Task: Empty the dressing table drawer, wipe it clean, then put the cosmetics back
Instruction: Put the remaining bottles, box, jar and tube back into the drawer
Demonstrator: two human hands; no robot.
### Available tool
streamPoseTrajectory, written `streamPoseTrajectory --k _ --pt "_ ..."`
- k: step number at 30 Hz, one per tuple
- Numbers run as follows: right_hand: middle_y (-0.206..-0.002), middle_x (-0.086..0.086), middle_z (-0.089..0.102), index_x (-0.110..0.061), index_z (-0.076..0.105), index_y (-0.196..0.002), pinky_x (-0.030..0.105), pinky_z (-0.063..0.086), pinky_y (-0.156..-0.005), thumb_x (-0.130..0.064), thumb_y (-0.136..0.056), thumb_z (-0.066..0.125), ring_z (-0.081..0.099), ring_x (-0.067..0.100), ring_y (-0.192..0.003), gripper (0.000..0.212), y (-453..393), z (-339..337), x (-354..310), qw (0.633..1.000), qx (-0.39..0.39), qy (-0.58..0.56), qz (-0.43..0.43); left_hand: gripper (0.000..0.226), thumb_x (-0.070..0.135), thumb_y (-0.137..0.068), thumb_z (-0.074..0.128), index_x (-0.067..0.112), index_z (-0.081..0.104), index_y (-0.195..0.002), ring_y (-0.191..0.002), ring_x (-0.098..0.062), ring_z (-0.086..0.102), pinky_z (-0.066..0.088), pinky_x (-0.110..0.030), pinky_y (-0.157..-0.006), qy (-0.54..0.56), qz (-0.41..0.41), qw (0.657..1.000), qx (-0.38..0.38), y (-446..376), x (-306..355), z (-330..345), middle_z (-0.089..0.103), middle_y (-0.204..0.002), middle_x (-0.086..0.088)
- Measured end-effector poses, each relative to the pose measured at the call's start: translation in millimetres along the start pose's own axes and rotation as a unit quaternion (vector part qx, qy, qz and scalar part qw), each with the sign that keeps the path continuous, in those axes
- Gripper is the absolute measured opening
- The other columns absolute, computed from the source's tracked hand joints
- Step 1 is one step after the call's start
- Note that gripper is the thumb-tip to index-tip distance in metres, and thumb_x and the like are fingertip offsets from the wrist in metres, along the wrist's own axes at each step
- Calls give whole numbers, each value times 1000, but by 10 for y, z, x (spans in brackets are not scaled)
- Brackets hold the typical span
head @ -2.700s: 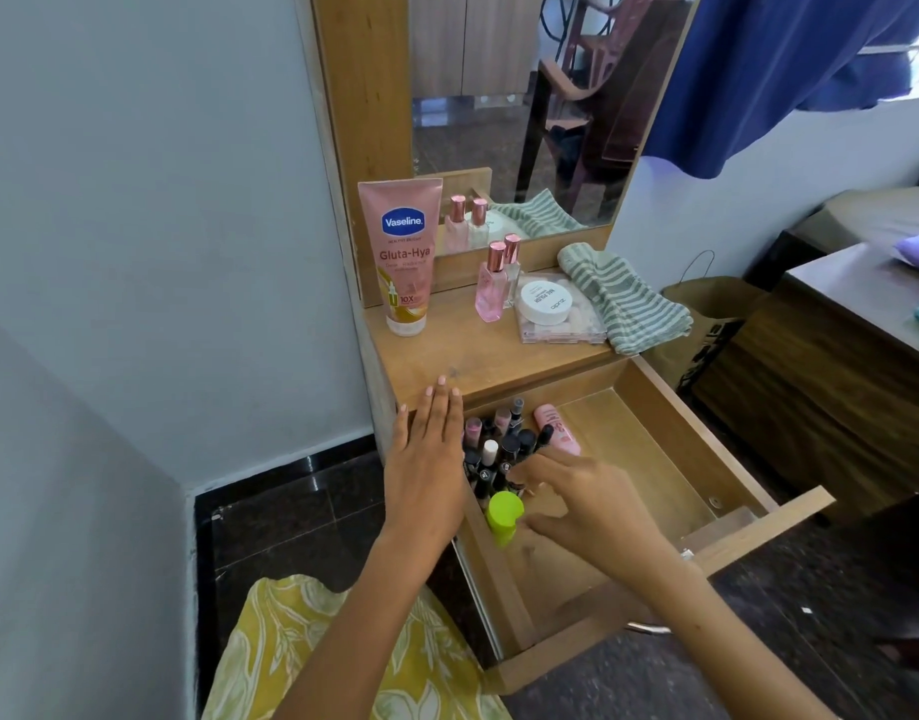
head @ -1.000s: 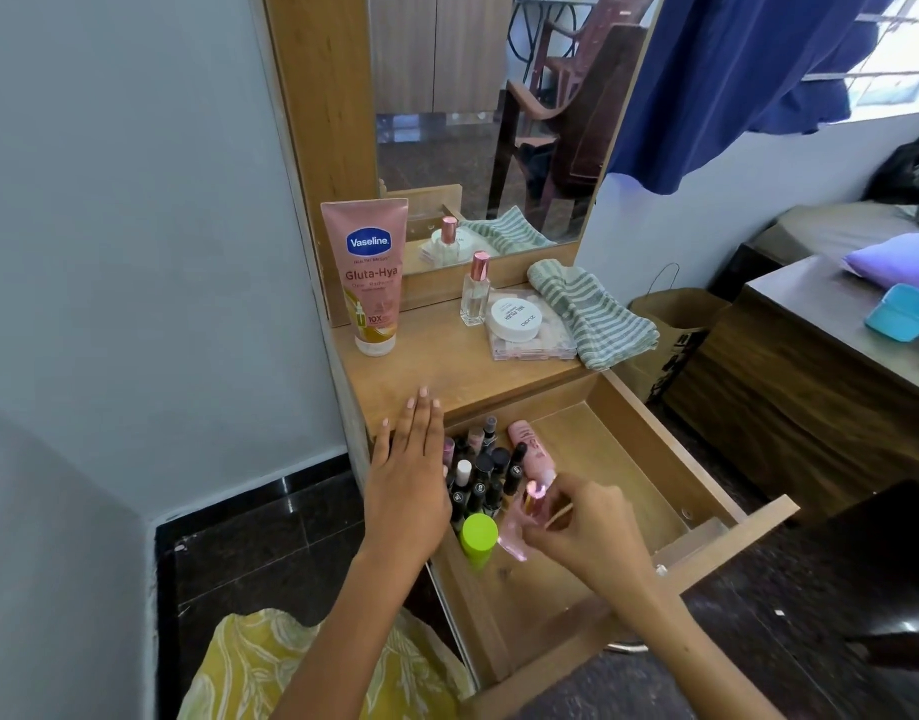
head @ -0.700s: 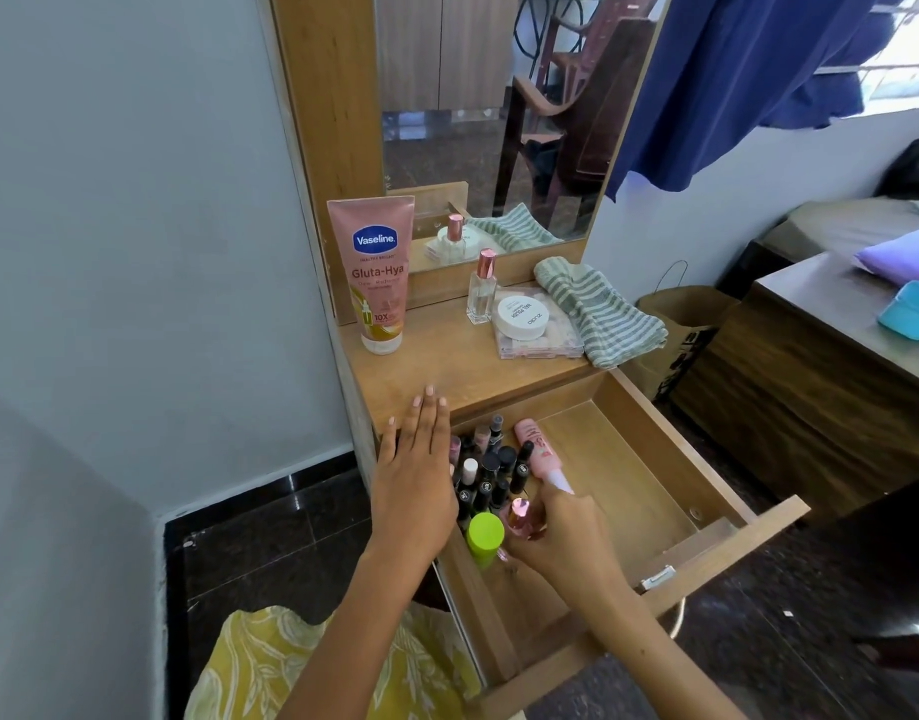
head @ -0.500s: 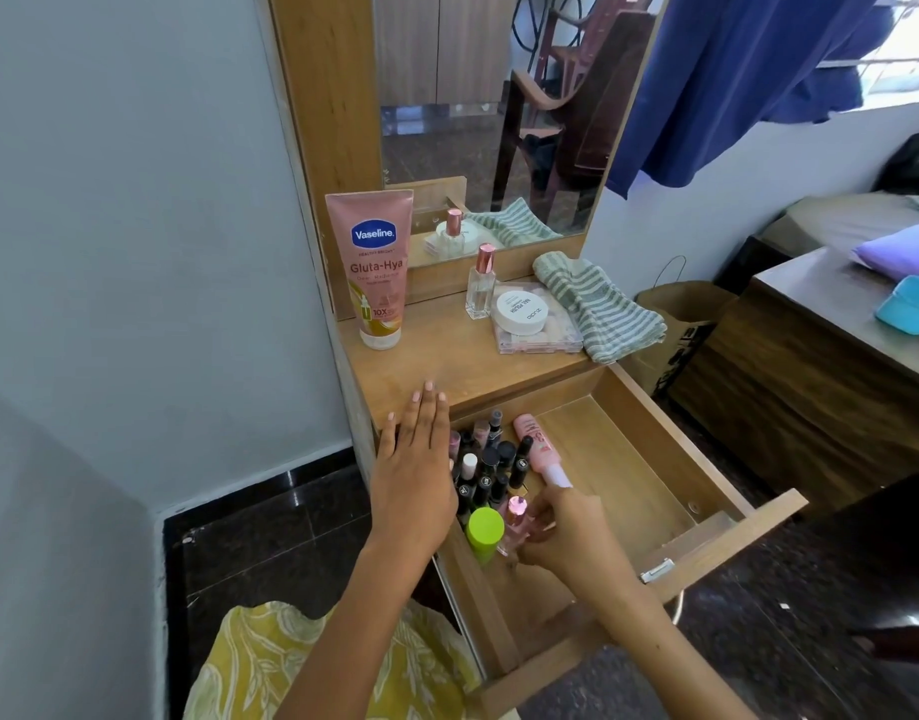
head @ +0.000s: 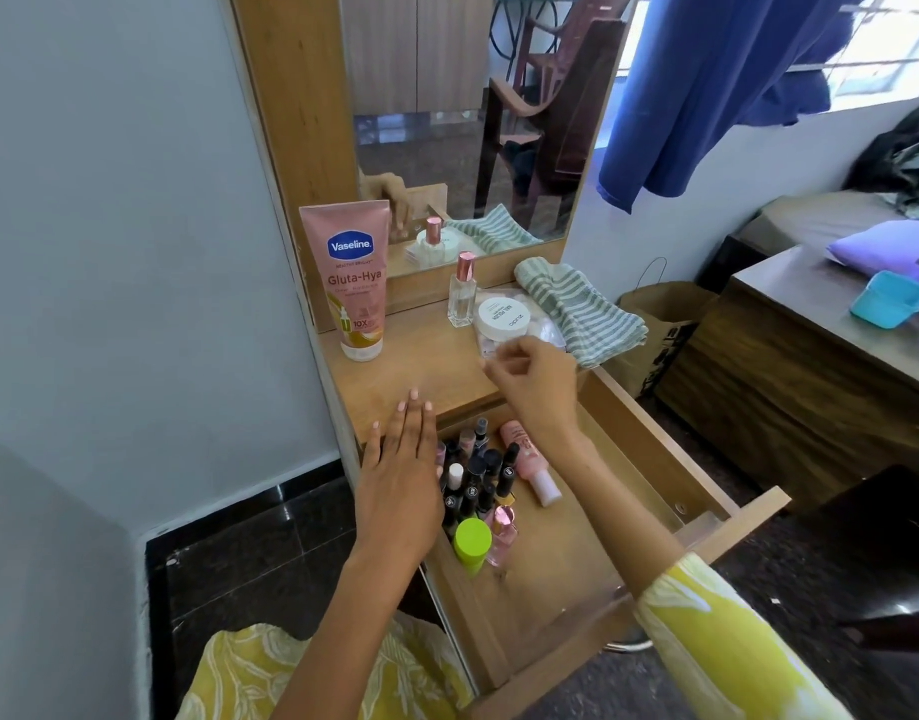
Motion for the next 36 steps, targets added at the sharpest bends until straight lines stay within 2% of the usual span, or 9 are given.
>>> streamPoseTrajectory --k 3,6,10,15,20,24,27,33,36 --pt "-91 4 68 -5 67 -96 28 52 -74 -20 -78 75 62 13 -75 25 -270 64 -161 997 66 -29 -26 68 26 -101 28 12 -28 -137 -142 -20 -21 -16 -37 -111 -2 -1 1000 -8 6 -7 14 -29 -151 -7" --pt "-85 5 63 -6 62 -86 23 38 -65 -20 -76 75 56 18 -74 22 -449 80 -353 990 123 -16 -62 69 26 -101 27 12 -31 -136 -141 -20 -24 -16 -37 -110 -10 -5 1000 -17 5 -18 27 -33 -147 -7" --pt "-98 8 59 -6 58 -95 27 40 -69 -24 -77 75 54 20 -84 30 -596 125 -428 988 137 35 -64 67 26 -101 24 12 -32 -135 -131 -18 -33 -18 -37 -108 -11 -6 1000 -26 2 -14 33 -37 -144 -6" --pt "-93 11 65 -5 56 -96 35 43 -70 -29 -78 74 60 27 -86 34 -728 241 -364 990 116 65 -38 68 25 -101 25 14 -34 -134 -130 -18 -36 -19 -38 -109 -18 -8 999 -30 1 -20 41 -38 -145 -6" --pt "-79 13 66 -3 57 -82 34 40 -62 -26 -79 72 61 28 -74 28 -811 331 -363 990 98 92 -49 69 23 -100 26 13 -33 -134 -130 -18 -35 -18 -38 -109 -14 -11 999 -35 -4 -27 32 -37 -146 -6" --pt "-68 6 61 -4 58 -72 34 37 -57 -23 -73 71 55 21 -64 23 -741 315 -421 992 75 70 -74 70 24 -100 27 12 -33 -135 -132 -18 -34 -19 -37 -108 -13 -12 999 -34 -13 -28 28 -37 -146 -6" --pt "-73 0 68 -10 66 -78 34 48 -64 -26 -67 73 61 16 -71 21 -489 267 -427 995 44 34 -83 70 24 -100 27 12 -32 -135 -134 -18 -32 -19 -36 -108 -7 -13 999 -30 -4 -29 29 -36 -146 -6" --pt "-67 -13 65 -31 64 -74 16 52 -59 -30 -59 83 62 -1 -62 24 196 -168 -177 998 -19 -14 -63 68 24 -101 25 12 -32 -135 -142 -21 -23 -17 -36 -110 -7 -3 1000 -16 6 -9 6 -36 -145 -5" --pt "-64 -8 67 -25 65 -69 23 54 -58 -25 -56 83 63 3 -61 22 479 -370 36 997 -63 27 -39 70 24 -101 27 12 -32 -136 -141 -19 -25 -17 -35 -110 3 -6 1000 -13 8 -15 6 -36 -146 -5"
Point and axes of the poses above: each hand's wrist, its own y-axis away from the middle knuckle, its own z-axis out of the palm, x = y × z, the point moved 10 cm from there along -y, towards the middle knuckle
